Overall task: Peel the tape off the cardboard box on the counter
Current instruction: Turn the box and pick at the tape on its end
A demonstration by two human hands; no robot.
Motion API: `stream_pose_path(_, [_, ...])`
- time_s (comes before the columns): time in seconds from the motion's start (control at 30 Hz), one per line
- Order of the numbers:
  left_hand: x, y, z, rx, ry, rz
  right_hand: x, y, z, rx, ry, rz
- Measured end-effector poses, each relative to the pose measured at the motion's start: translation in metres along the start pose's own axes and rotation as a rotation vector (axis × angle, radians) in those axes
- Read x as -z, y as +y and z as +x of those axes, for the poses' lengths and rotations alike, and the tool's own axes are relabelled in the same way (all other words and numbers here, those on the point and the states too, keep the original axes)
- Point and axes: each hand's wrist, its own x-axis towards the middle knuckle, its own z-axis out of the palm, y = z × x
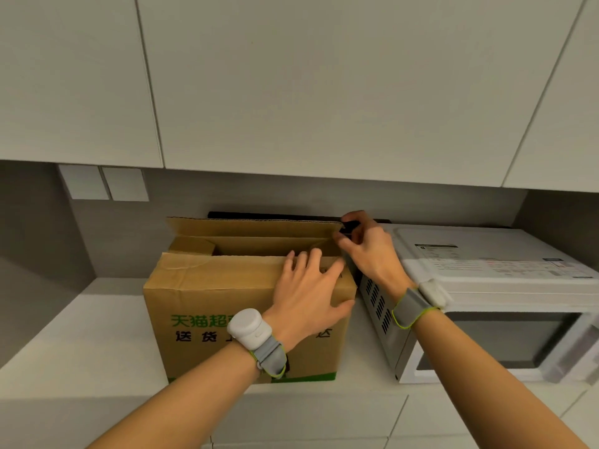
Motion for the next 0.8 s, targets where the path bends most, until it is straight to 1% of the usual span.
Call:
stream_pose_path(0.07, [0.001, -0.005, -0.004, -0.026, 0.011, -0.008, -0.003, 0.003, 0.003, 0.065, -0.027, -0.079])
stream_pose_path(0.17, [0.009, -0.017, -0.018, -0.015, 0.045, -0.024, -0.007, 0.003, 0.006, 0.132, -0.051, -0.184])
stream_pose_path(0.27, [0.018, -0.037, -0.036, -0.033, 0.051, -0.011, -0.012, -0.003, 0.001, 0.259, -0.081, -0.217])
stream_pose_path(0.37, [0.029, -0.068, -0.056, -0.094, 0.032, -0.046, -0.018, -0.012, -0.009, 0.464, -0.172, -0.158])
stream_pose_path(0.47, [0.040, -0.099, -0.075, -0.166, 0.012, -0.089, -0.028, -0.026, -0.018, 0.579, -0.241, -0.112])
stream_pose_path(0.6, [0.056, -0.125, -0.096, -0.184, -0.063, -0.189, -0.044, -0.047, -0.023, 0.658, -0.251, -0.074])
stream_pose_path(0.67, [0.065, -0.136, -0.111, -0.159, -0.091, -0.238, -0.054, -0.063, -0.025, 0.677, -0.275, -0.038])
stream_pose_path(0.8, [0.076, -0.158, -0.136, -0.087, -0.097, -0.319, -0.071, -0.093, -0.029, 0.714, -0.412, 0.007])
